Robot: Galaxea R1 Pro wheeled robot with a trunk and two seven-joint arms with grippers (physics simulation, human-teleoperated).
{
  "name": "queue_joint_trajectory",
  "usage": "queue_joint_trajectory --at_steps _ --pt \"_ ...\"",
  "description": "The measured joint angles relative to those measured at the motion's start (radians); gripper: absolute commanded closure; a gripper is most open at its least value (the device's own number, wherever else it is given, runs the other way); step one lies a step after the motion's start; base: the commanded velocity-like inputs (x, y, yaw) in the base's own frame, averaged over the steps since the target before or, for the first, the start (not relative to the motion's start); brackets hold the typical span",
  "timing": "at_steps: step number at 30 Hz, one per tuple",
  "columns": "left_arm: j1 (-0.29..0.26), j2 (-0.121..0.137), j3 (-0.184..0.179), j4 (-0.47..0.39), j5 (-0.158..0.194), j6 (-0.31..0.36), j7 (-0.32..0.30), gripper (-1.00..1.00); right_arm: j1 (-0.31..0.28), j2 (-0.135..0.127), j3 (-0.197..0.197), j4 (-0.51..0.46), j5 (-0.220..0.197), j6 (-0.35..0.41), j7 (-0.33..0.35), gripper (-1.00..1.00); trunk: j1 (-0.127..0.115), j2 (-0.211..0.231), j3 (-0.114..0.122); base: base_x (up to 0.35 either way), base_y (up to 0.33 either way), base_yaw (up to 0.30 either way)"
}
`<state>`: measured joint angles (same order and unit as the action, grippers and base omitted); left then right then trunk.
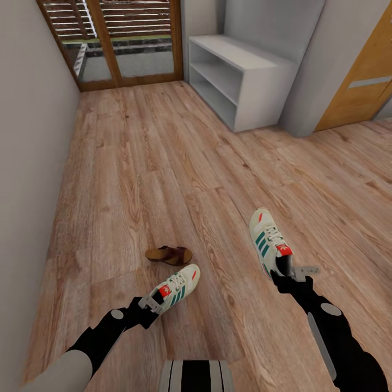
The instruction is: Pick up the two gym shoes and the two sandals from the corridor floor and place them onto the hallstand (shoe rack) in the corridor, making sure they are on the rack and not on the floor. Arrange them so the two gym shoes are next to each other and the two sandals are next to each other.
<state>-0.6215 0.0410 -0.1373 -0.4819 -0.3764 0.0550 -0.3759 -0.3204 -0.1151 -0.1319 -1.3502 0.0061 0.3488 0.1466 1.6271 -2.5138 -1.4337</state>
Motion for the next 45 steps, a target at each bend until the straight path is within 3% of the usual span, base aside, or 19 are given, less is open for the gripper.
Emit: queue_joint_trajectory --at_steps 6,11,12,15,16,17,21,27,30,36,42,45 --pt "-0.001 0.002 0.011 0.008 0.054 0.000 0.000 1.00 0.000 0.001 0.000 -0.001 -0.001 -0.001 -0.001 1.00 -0.003 0.001 0.023 0.000 0.000 0.000" --pt "0.000 0.010 0.010 0.005 0.157 -0.001 0.000 1.00 0.000 0.004 0.000 0.005 -0.001 -0.003 -0.001 1.00 -0.005 0.003 0.043 0.000 0.000 0.000" --pt "0.000 0.013 0.012 0.005 0.195 -0.020 0.001 1.00 0.000 0.004 -0.001 0.004 -0.001 -0.005 -0.002 1.00 -0.005 0.003 0.046 0.000 0.000 0.000" --pt "0.001 0.015 0.014 0.008 0.232 -0.066 0.003 1.00 0.000 0.003 -0.001 0.007 0.001 -0.006 -0.003 1.00 -0.007 0.003 0.058 0.000 0.000 0.000" --pt "0.004 0.016 0.026 0.008 0.256 -0.096 0.009 1.00 0.001 0.003 -0.001 0.010 0.002 -0.007 -0.004 1.00 -0.007 0.004 0.062 0.000 0.000 0.000" --pt "0.038 0.017 0.094 0.009 0.289 -0.140 0.057 1.00 0.006 0.003 -0.002 0.031 0.005 -0.017 -0.007 1.00 -0.008 0.004 0.066 0.000 0.000 0.000" --pt "0.054 0.017 0.145 0.009 0.299 -0.177 0.076 1.00 0.015 0.003 -0.012 0.064 0.004 -0.060 -0.009 1.00 -0.009 0.005 0.081 0.000 0.000 -0.004" --pt "0.094 0.018 0.238 0.008 0.301 -0.240 0.090 1.00 0.038 0.006 -0.117 0.181 0.004 -0.212 -0.012 1.00 -0.012 0.006 0.107 0.000 0.000 -0.115" --pt "0.111 0.018 0.261 0.009 0.300 -0.248 0.097 1.00 0.047 0.006 -0.149 0.240 0.004 -0.262 -0.010 1.00 -0.013 0.007 0.122 0.000 0.000 -0.182" --pt "0.161 0.017 0.277 0.008 0.302 -0.277 0.152 1.00 0.083 0.005 -0.176 0.372 0.003 -0.384 -0.007 1.00 -0.016 0.008 0.151 0.000 0.000 -0.202" --pt "0.212 0.010 0.278 0.009 0.302 -0.361 0.243 1.00 0.112 0.004 -0.179 0.546 0.004 -0.606 -0.007 1.00 -0.019 0.010 0.180 0.000 0.000 -0.211" --pt "0.227 0.008 0.278 0.009 0.303 -0.374 0.269 1.00 0.115 0.004 -0.179 0.620 0.004 -0.673 -0.007 1.00 -0.020 0.010 0.195 0.000 0.000 -0.212"
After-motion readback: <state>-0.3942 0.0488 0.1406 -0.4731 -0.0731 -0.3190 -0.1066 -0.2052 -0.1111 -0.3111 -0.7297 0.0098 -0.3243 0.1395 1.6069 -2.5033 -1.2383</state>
